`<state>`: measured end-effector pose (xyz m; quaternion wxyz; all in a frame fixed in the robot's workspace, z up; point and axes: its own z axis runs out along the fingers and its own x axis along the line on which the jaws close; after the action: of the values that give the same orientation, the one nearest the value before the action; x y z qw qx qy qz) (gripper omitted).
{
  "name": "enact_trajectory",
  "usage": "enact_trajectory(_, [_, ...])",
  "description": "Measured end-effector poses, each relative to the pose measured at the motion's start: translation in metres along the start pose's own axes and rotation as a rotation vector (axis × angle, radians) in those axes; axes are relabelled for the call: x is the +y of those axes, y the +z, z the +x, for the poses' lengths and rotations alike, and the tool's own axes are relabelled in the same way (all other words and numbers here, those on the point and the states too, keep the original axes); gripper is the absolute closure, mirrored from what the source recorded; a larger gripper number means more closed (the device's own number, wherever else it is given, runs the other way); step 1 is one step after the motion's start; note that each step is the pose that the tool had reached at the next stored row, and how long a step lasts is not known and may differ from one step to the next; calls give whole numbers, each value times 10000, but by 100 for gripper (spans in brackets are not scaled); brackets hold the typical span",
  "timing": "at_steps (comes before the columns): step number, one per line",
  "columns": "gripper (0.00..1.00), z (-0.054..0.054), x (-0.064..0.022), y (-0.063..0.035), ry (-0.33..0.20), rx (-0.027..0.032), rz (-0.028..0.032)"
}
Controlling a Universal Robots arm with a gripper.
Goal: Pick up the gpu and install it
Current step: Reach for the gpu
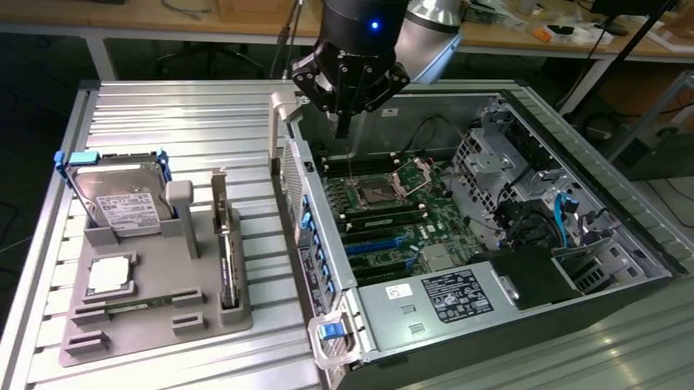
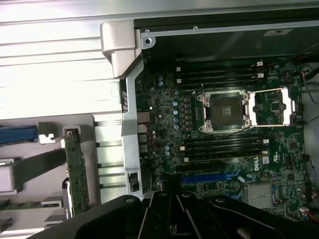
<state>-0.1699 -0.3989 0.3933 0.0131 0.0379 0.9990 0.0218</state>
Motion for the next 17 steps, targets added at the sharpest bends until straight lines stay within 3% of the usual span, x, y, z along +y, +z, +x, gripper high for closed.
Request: enact_trajectory(17, [89,234,-18,-7,0,0,-7])
